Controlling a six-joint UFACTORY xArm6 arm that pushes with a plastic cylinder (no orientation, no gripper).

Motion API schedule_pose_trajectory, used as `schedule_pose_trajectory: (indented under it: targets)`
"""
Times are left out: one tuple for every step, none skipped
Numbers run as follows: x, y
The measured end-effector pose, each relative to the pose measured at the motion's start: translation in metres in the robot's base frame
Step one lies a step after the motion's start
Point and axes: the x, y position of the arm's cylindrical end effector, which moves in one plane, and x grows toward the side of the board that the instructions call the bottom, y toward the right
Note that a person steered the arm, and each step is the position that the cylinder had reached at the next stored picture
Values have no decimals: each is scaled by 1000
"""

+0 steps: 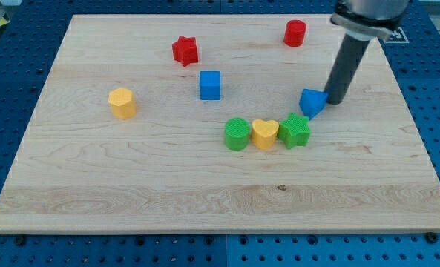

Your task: Place the red circle top left of the blue triangle

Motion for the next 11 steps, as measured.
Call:
schedule_pose_trajectory:
  targets:
    - [0, -17]
    - [0, -17]
    - [-22, -24]
    - [-14, -31]
    - [-6, -31]
    - [-5, -31]
    - [-3, -34]
    - [-3, -34]
    - [-4, -34]
    - [-18, -26]
    - [-22, -23]
